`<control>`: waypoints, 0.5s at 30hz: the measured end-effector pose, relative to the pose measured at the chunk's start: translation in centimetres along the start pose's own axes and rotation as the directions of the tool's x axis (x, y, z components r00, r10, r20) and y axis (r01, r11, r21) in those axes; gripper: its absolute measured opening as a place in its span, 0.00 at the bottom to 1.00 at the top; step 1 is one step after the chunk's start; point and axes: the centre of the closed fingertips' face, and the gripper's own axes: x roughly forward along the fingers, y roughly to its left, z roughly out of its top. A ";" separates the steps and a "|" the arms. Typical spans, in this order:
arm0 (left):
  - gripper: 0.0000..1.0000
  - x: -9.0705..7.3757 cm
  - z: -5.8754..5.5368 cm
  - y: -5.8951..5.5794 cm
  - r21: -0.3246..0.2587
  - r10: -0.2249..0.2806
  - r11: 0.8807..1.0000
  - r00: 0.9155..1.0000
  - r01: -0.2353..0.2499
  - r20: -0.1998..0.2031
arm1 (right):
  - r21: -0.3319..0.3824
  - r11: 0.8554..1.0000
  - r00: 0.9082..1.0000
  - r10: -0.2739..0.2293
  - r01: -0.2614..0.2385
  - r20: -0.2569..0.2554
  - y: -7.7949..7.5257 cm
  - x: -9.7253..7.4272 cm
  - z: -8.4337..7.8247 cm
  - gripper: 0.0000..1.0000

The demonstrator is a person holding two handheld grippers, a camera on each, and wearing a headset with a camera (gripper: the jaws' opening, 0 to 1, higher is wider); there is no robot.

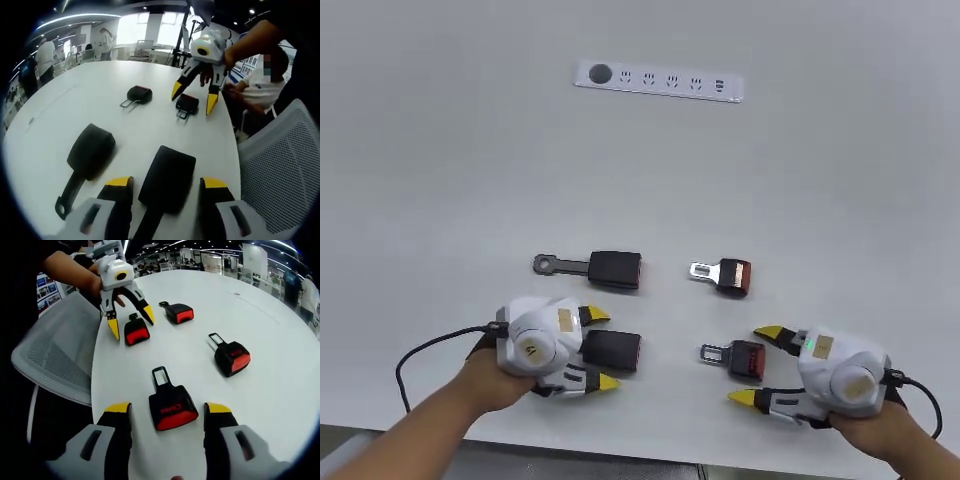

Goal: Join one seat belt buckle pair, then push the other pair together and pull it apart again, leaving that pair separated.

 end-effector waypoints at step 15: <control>0.35 0.3 -0.4 0.5 0.136 -0.003 0.991 0.999 0.009 -0.047 | -0.109 0.994 0.997 -0.013 0.004 -0.077 -0.3 0.1 -0.8 0.35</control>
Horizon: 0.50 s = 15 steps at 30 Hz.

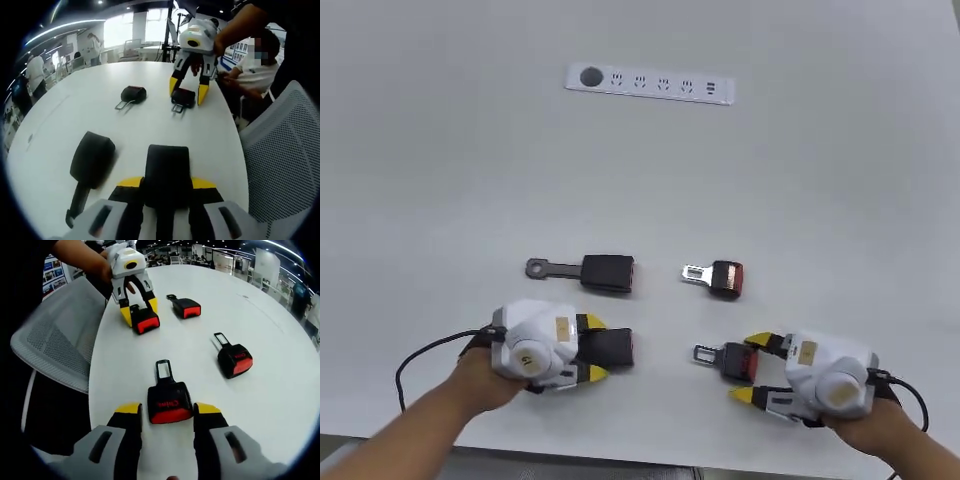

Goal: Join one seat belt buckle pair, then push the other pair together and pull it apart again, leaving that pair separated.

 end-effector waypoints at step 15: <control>0.34 0.1 -0.5 -0.1 0.104 -0.057 0.992 0.995 0.066 -0.085 | -0.103 0.994 0.994 0.036 -0.047 -0.105 -0.4 0.2 -1.0 0.32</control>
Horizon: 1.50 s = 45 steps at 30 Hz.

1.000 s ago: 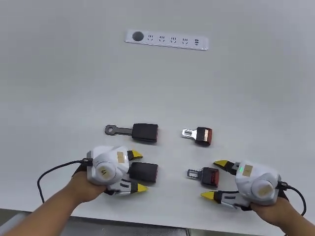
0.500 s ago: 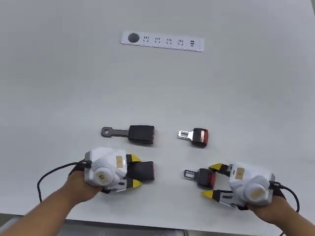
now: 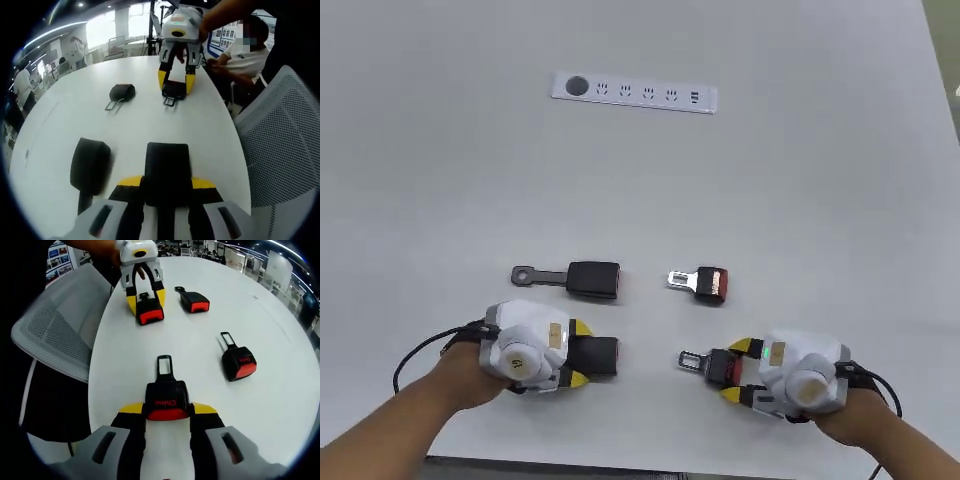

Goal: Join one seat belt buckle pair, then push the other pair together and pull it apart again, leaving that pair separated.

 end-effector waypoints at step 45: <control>0.34 0.1 0.0 -0.1 0.031 -0.014 0.999 0.996 0.017 -0.090 | -0.089 0.995 0.998 0.053 -0.051 0.021 2.1 3.4 6.6 0.32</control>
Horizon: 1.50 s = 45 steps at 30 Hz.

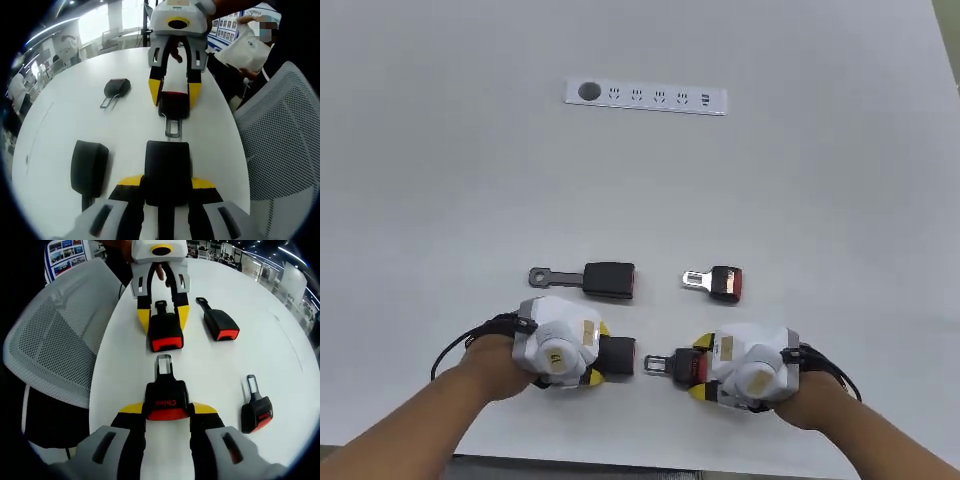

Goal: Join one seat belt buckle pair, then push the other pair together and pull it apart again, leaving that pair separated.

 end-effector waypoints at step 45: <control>0.33 0.3 -0.3 -0.2 0.064 -0.040 0.997 0.999 0.042 -0.034 | -0.013 1.000 0.999 0.003 -0.002 0.047 -0.1 1.9 3.2 0.31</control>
